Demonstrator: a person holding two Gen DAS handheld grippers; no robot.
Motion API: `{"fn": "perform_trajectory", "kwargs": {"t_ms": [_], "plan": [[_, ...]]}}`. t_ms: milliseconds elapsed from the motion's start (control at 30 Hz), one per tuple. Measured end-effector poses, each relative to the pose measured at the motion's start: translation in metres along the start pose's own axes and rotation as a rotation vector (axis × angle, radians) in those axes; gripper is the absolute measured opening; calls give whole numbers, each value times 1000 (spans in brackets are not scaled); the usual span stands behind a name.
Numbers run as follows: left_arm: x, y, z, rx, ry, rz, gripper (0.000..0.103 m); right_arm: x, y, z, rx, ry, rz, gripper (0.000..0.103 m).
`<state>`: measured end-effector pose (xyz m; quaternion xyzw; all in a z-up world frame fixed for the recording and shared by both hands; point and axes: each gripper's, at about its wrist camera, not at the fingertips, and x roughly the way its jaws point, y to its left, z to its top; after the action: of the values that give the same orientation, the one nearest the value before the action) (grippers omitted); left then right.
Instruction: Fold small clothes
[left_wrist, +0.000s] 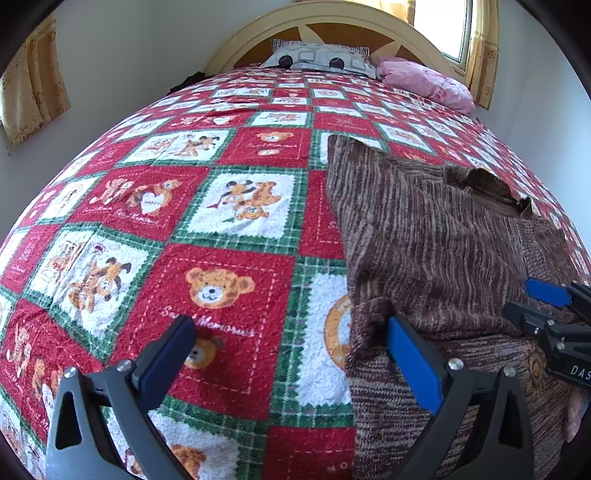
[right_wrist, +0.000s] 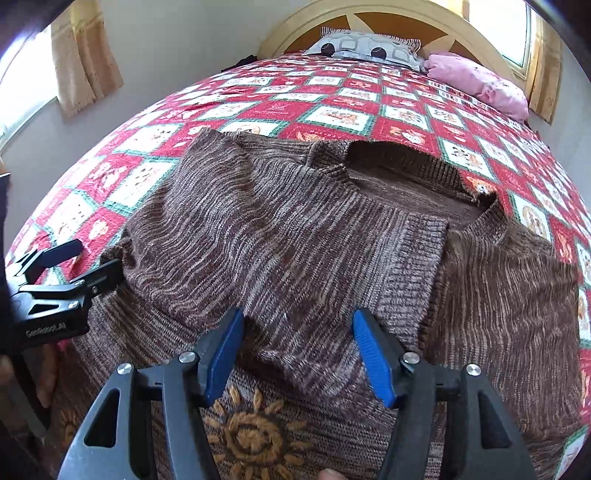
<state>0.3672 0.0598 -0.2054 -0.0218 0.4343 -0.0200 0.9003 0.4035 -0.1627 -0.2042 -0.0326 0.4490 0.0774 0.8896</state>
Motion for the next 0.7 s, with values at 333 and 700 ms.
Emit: {"fn": "perform_trajectory", "kwargs": {"t_ms": [333,700], "plan": [[0,3,1,0,-5,0,103,-15,-18,-22,75,-42,-5,64],[-7,-4,-4,42,3,0,103,-41,-18,-51,65,-36,-40,64]]}}
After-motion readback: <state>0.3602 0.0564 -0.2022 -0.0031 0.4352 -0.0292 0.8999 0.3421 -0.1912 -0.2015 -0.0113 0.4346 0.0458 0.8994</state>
